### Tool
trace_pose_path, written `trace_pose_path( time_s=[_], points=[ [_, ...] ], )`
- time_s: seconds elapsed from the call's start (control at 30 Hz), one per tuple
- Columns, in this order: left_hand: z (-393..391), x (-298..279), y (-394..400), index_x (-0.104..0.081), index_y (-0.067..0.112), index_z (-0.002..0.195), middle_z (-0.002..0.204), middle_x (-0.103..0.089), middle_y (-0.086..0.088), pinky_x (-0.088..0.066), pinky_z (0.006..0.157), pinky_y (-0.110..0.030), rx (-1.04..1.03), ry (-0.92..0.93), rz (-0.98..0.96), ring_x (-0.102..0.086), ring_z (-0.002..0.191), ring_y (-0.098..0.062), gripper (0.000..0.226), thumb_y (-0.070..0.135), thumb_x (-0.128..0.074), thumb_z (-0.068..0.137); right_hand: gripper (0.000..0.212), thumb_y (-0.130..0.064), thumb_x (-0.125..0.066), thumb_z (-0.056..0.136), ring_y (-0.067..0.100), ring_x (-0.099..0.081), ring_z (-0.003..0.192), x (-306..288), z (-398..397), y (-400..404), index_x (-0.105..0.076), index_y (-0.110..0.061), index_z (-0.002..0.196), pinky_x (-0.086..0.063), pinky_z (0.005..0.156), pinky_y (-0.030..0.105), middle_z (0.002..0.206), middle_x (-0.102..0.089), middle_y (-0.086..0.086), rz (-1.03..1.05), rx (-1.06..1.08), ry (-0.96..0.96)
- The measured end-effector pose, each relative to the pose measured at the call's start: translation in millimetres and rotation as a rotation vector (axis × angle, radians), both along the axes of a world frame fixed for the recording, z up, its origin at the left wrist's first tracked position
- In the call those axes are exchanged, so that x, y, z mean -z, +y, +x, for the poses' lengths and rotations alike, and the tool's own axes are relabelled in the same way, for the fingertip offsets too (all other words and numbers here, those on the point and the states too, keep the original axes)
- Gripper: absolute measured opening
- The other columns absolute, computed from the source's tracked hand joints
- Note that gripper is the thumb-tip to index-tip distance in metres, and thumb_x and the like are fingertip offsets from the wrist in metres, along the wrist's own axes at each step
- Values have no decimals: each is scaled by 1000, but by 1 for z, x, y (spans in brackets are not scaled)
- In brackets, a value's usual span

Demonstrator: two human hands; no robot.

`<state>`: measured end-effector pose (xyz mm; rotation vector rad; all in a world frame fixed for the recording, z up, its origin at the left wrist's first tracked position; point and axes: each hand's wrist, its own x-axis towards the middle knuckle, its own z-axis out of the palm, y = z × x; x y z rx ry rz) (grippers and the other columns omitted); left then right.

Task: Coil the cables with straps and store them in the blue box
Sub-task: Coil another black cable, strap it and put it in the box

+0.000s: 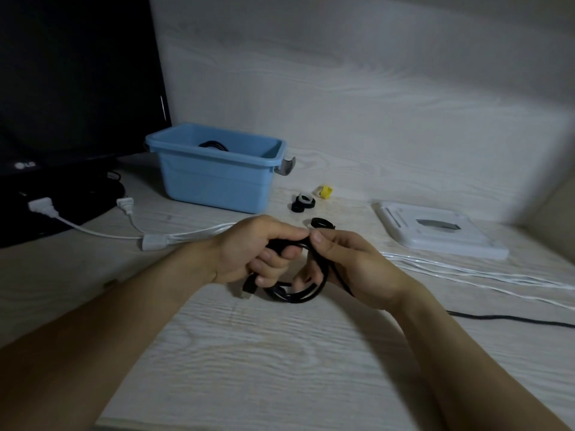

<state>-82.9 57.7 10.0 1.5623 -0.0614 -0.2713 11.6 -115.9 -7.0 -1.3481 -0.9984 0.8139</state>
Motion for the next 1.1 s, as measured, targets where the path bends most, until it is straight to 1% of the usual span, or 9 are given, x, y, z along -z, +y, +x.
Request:
trace_pose_path(
  time_s=[0.1, 0.27, 0.37, 0.47, 0.57, 0.7, 0.8, 0.9, 1.1],
  points=[
    [-1, -5, -6, -59, 11, 72, 51, -28, 5, -33, 52, -29, -26, -42, -74, -24, 46, -11, 29, 35, -53, 86, 32, -23, -43, 101, 11, -38, 45, -1, 0, 3, -62, -4, 117, -48, 57, 26, 53, -36, -4, 93, 0, 162],
    [0, -4, -12, -48, 14, 75, 56, -23, 4, -37, 55, -27, -22, 34, -206, -25, 49, -12, 32, 34, -39, 97, 30, -27, -44, 100, 5, -16, 40, -5, -4, 8, -66, -11, 88, -14, 43, 22, 48, -21, -8, 136, 172, 226],
    [4, 1, -12, -33, 23, 61, 46, -16, 9, -16, 47, -28, -159, 64, -179, -12, 41, -10, 39, 33, -39, 98, 29, -31, -49, 97, 9, -22, 43, -2, -9, 14, -67, -11, 87, -24, 44, 24, 51, -27, -3, 118, 201, 158],
    [5, 2, -9, -27, 25, 59, 43, -14, 10, -9, 43, -26, -288, 20, -208, -10, 36, -8, 41, 32, -40, 97, 47, -37, -54, 92, 21, -52, 56, -4, -9, 14, -66, 6, 107, -49, 59, 32, 65, -57, 10, 112, 282, -32],
    [7, 1, -2, -26, 26, 59, 41, -14, 11, -9, 41, -23, -396, -47, -352, -11, 34, -7, 40, 31, -39, 97, 38, -42, -59, 90, 16, -65, 62, -5, -5, 9, -70, -5, 90, -55, 67, 41, 68, -71, 4, 82, 531, -473],
    [7, -9, 17, -28, 26, 57, 40, -16, 10, -12, 36, -21, -637, -221, -637, -13, 33, -8, 41, 31, -36, 98, 28, -40, -59, 96, 8, -59, 55, 1, 8, 2, -71, -19, 82, -48, 56, 30, 60, -64, -5, -51, 767, -934],
    [6, -16, 32, -28, 25, 56, 40, -17, 9, -13, 33, -24, -836, -284, -806, -12, 35, -9, 43, 31, -36, 98, 25, -30, -59, 98, -7, -55, 59, -3, 10, 0, -64, -17, 77, -36, 52, 8, 52, -51, -18, -52, 848, -1012],
    [1, -23, 44, -30, 23, 51, 42, -19, 8, -14, 36, -23, -1056, -337, -945, -11, 37, -10, 48, 28, -37, 98, 17, -23, -59, 99, -10, -51, 55, -2, 13, 0, -57, -25, 81, -34, 55, 4, 55, -43, -25, -88, 910, -1008],
    [-2, -22, 58, -34, 22, 48, 44, -22, 7, -17, 42, -24, -1142, -362, -946, -13, 40, -11, 49, 33, -36, 96, 14, -20, -54, 99, 25, -61, 67, 7, 13, 5, -64, -17, 90, -50, 61, 40, 71, -67, -1, -142, 767, -1002]
  ],
)
